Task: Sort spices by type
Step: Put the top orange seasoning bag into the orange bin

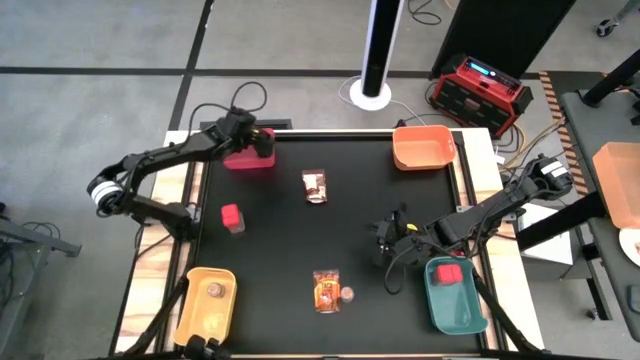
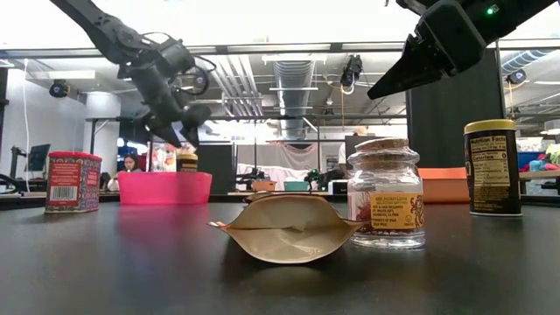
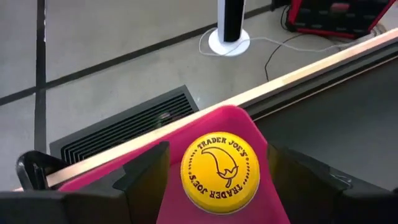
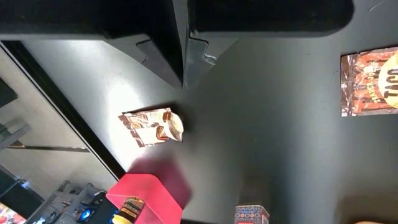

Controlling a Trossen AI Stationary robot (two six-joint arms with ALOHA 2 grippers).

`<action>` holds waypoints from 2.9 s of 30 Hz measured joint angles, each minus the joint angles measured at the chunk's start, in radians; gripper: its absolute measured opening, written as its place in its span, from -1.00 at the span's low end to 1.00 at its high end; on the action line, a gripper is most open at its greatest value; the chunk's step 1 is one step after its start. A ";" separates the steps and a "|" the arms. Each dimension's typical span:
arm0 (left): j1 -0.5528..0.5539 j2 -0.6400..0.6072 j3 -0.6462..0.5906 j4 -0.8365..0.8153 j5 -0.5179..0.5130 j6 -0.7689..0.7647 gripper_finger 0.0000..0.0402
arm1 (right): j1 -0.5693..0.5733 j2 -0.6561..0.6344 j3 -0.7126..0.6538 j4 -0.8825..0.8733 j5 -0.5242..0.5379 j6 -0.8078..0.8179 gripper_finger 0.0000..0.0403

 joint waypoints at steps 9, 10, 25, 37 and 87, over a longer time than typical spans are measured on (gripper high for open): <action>-0.167 -0.101 -0.008 -0.034 0.067 -0.024 0.25 | 0.000 0.000 0.000 0.000 0.007 0.016 -0.95; -0.206 -0.109 -0.012 -0.034 0.066 -0.026 0.25 | 0.000 0.000 0.000 0.002 0.008 0.017 -0.95; -0.720 -0.029 -0.031 0.046 -0.021 0.066 0.25 | 0.000 0.000 0.000 0.057 0.006 0.027 -0.95; -0.736 0.217 -0.031 0.282 0.008 0.161 0.25 | 0.001 0.000 0.000 0.055 -0.002 0.041 -0.95; -0.599 0.449 0.106 0.200 0.110 0.105 -0.88 | 0.007 0.000 0.000 -0.001 -0.003 0.094 -0.95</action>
